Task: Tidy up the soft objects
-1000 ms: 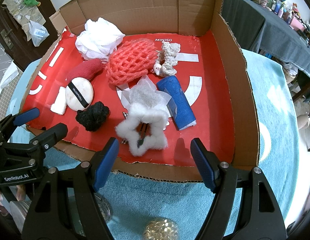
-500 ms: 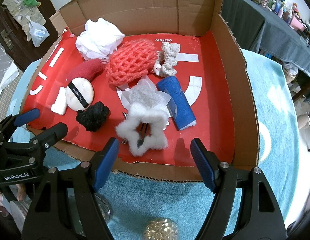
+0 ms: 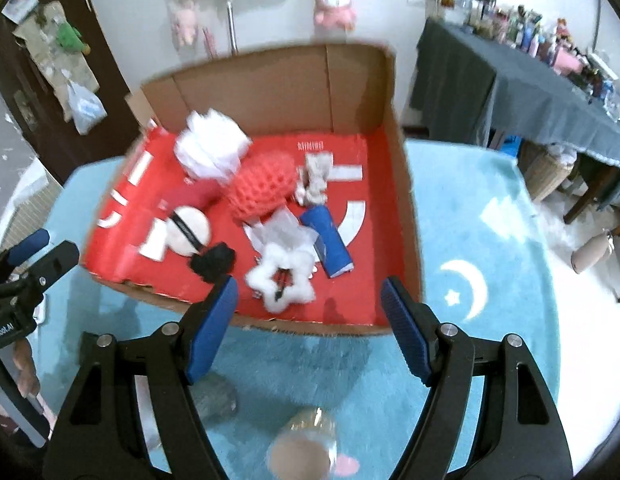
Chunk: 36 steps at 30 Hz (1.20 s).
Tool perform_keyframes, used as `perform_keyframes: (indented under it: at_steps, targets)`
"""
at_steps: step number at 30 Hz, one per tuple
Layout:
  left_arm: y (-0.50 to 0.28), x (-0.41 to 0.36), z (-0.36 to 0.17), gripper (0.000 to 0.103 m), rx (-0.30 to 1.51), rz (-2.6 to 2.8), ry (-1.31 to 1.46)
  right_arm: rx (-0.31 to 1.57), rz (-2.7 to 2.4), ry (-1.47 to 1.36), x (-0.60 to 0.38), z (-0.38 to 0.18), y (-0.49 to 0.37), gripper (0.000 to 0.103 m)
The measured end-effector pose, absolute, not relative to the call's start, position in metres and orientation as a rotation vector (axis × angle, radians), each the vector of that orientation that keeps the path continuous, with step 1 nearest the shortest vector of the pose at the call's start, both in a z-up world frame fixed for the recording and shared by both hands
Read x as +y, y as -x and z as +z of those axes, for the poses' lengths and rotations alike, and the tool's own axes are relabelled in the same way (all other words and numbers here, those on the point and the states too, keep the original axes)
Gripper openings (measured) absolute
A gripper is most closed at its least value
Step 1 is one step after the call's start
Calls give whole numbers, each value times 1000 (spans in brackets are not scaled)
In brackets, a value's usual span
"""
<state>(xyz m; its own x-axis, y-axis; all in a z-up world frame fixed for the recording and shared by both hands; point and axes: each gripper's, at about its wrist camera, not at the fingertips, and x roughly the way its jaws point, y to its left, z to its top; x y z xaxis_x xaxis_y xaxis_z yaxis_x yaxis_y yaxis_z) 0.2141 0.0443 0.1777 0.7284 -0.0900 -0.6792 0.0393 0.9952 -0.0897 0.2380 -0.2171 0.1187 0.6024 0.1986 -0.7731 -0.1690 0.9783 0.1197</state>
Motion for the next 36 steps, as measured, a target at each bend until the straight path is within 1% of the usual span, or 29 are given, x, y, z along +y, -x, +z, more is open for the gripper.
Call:
perform_keyframes:
  at_steps: [3,4,5,7,12,14,17,24,30,36]
  targets:
    - [-175,43,189,103,679,-96,70,777,192,3,-219,144,-199,73]
    - [-167,42,191,103,665,-104,70,745,186,15,-221,148,-185,77]
    - [-150,40,192,103,635,-115,70,711,186,24,-220,152,-171,86]
    - [-126,37,191,103,592,-122,66,650,202,28,-222,155,-142,92]
    - [-79,27,172,103,530,-125,49,553,207,57,-215,139,-78,93]
    - [-66,22,163,103,522,-124,40,543,211,58,-212,123,-60,97]
    - [-52,12,144,103,520,-117,-1,561,195,78,-206,95,-46,97]
    - [-55,6,88,103,637,-110,1,660,162,48,-208,33,-45,97]
    - [-73,7,50,103,754,-60,0,734,137,23,-214,1,-55,97]
    - [-80,4,34,103,832,-26,-10,785,124,14,-216,-19,-61,97]
